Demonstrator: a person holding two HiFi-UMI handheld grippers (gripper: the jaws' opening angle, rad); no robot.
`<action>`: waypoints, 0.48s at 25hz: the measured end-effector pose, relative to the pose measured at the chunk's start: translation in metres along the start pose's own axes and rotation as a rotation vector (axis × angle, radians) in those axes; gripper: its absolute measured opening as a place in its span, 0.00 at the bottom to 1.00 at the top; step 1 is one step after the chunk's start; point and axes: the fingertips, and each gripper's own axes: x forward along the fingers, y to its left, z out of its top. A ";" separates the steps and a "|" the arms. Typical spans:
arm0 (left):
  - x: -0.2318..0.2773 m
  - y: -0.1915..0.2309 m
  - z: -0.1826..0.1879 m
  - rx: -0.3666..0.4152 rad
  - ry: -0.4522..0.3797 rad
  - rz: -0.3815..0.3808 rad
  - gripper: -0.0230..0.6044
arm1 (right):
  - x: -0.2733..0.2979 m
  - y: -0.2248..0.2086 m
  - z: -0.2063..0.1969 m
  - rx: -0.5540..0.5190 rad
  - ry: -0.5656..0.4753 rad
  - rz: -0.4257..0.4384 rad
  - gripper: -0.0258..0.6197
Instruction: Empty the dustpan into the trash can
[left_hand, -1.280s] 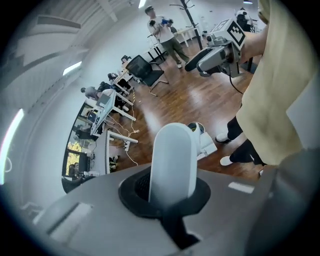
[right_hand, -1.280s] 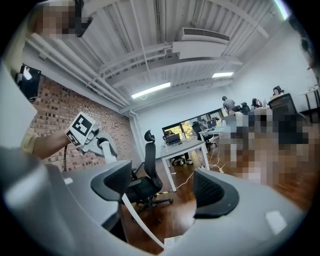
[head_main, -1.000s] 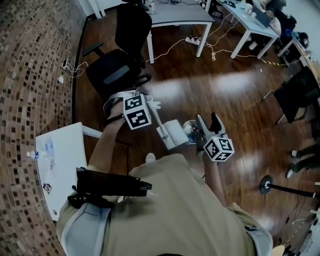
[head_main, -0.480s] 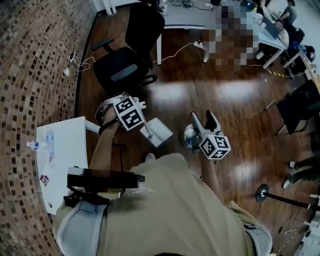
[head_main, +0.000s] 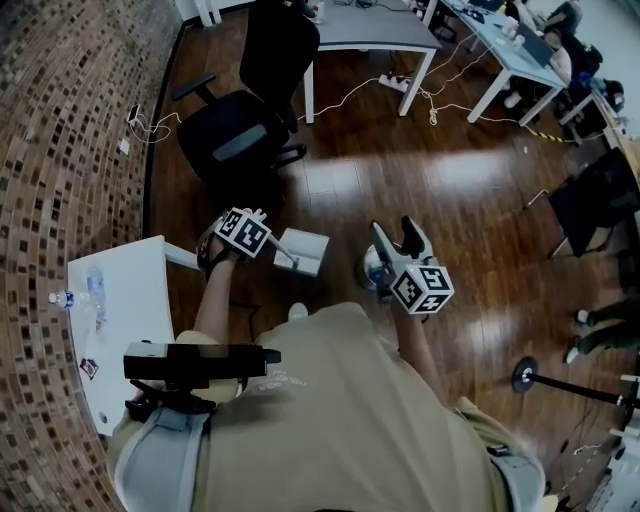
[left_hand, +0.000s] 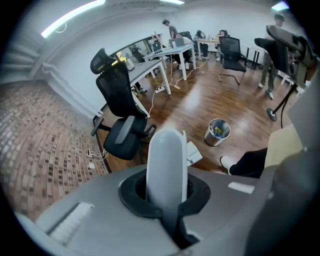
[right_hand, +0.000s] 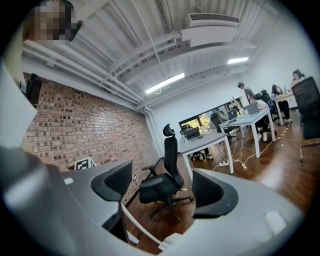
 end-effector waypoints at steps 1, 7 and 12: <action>0.010 -0.004 -0.005 -0.037 0.000 -0.010 0.04 | 0.000 0.000 -0.001 0.001 0.006 0.001 0.60; 0.084 -0.051 -0.020 -0.200 -0.001 -0.105 0.04 | -0.003 -0.002 -0.014 0.010 0.027 -0.006 0.60; 0.127 -0.081 -0.023 -0.252 0.011 -0.080 0.04 | -0.008 -0.002 -0.017 0.013 0.036 -0.024 0.60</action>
